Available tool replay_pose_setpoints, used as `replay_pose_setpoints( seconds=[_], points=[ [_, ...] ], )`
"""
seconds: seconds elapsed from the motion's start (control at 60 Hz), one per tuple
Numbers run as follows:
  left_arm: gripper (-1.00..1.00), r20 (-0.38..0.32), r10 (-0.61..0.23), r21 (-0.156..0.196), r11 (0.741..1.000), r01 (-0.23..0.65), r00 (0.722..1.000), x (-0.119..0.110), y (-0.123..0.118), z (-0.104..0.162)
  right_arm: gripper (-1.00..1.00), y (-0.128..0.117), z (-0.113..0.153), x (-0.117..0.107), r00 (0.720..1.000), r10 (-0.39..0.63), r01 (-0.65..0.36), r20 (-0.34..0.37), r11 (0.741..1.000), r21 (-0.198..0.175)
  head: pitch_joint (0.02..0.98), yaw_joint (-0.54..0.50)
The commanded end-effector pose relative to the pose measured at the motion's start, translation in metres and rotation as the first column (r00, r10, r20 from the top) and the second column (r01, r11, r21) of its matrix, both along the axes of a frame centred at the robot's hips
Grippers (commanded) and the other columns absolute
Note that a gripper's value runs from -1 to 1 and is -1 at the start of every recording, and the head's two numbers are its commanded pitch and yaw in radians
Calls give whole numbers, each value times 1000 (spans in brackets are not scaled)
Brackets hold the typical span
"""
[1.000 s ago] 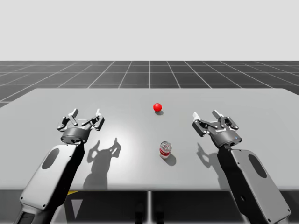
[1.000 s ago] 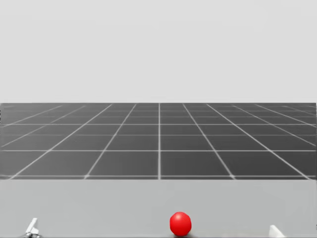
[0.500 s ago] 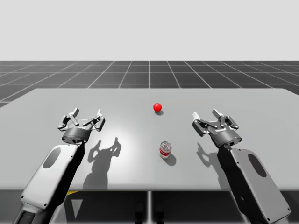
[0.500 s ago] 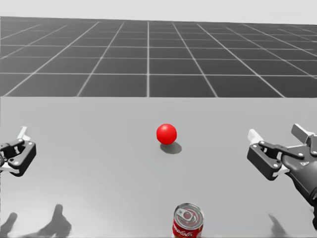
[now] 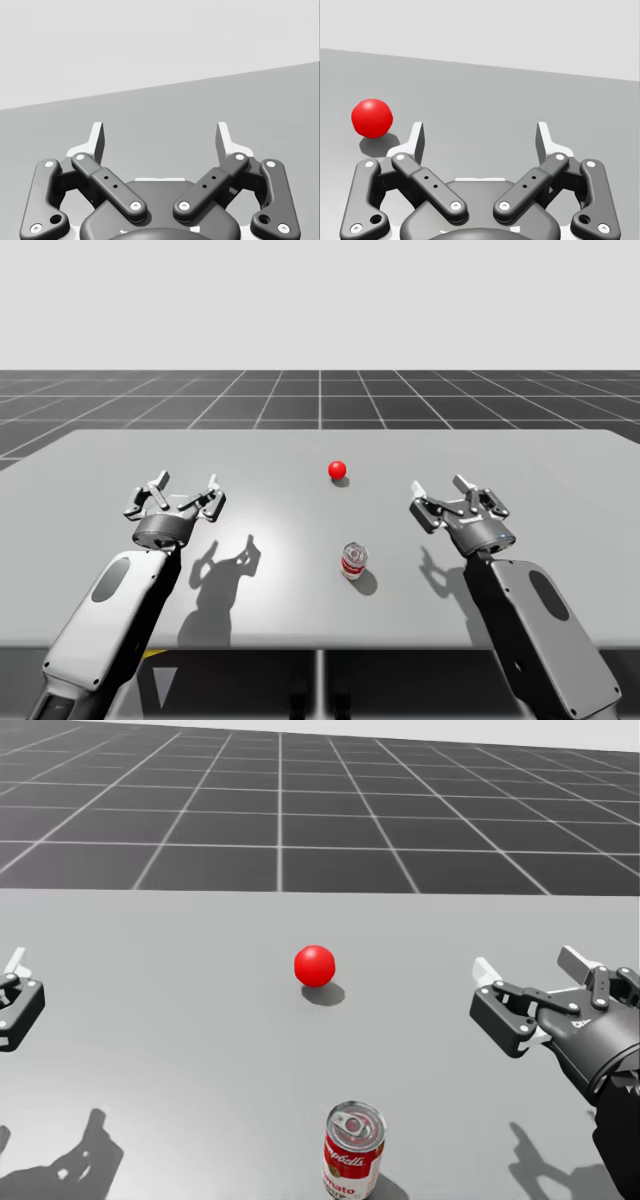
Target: Watch the red light. When it turns green, pick up the object.
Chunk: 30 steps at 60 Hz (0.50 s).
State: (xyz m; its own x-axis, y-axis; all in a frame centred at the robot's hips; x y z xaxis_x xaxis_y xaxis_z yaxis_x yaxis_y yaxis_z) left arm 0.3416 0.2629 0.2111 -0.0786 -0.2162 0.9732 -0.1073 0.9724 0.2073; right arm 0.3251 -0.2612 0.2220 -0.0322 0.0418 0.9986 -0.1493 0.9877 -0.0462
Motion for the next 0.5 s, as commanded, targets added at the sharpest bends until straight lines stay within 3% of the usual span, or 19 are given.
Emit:
replay_pose_setpoints(
  seconds=[0.017,0.5],
  points=[
    [-1000,3,-4,-3,1000,4,1000,-1,-1,1,-1000,0,0,0,1000,-2,2,-1,1000,0,586,-86],
    [-1000,5,-5,-4,1000,5,1000,-2,-2,2,-1000,1,1,-1,1000,4,-4,1,1000,-6,597,-90]
  ],
)
